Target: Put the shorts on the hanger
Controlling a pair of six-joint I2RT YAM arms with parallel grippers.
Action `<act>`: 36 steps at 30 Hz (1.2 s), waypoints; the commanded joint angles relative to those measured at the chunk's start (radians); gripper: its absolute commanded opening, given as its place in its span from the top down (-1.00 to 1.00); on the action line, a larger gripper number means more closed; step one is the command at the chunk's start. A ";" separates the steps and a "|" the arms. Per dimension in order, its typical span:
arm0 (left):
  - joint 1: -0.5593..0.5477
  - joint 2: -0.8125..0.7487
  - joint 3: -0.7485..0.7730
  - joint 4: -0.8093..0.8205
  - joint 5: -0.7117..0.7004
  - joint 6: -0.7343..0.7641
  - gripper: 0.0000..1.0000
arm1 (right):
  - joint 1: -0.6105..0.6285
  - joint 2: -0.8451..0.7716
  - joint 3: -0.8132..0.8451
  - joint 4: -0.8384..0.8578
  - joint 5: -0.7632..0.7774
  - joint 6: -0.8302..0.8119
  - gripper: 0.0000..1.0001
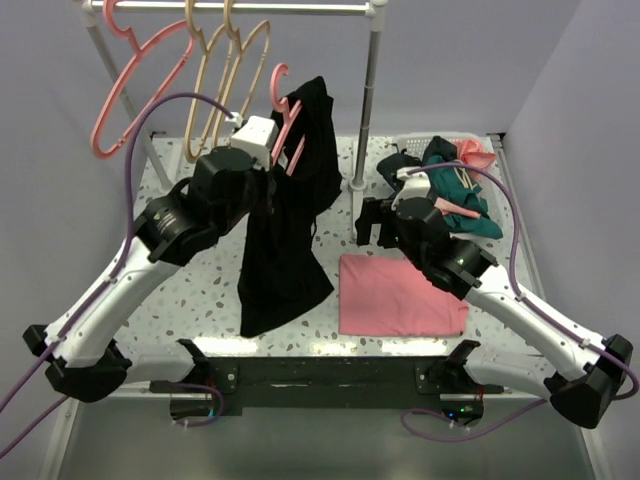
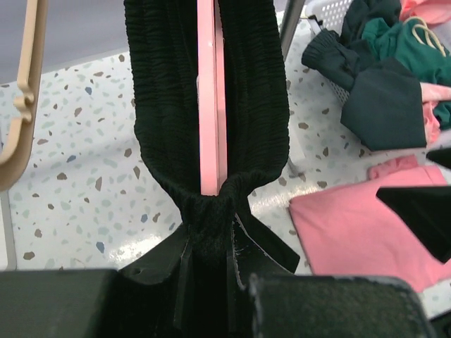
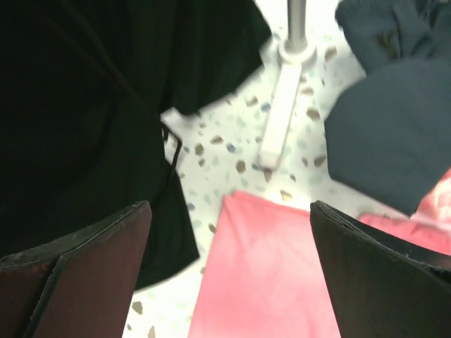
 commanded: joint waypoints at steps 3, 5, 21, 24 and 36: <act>0.004 0.145 0.242 0.153 -0.087 0.018 1.00 | -0.080 0.026 -0.045 0.013 -0.132 0.092 -0.97; 0.005 0.184 0.291 0.158 -0.100 0.033 1.00 | -0.086 0.029 -0.054 0.021 -0.156 0.096 -0.97; 0.066 0.492 0.696 0.167 -0.037 0.115 1.00 | -0.094 -0.023 -0.056 -0.007 -0.188 0.086 -0.97; 0.079 0.505 0.696 0.210 -0.028 0.127 1.00 | -0.094 -0.038 -0.051 -0.019 -0.188 0.083 -0.97; 0.111 0.563 0.719 0.268 0.038 0.128 1.00 | -0.094 -0.090 -0.062 -0.062 -0.168 0.060 -0.97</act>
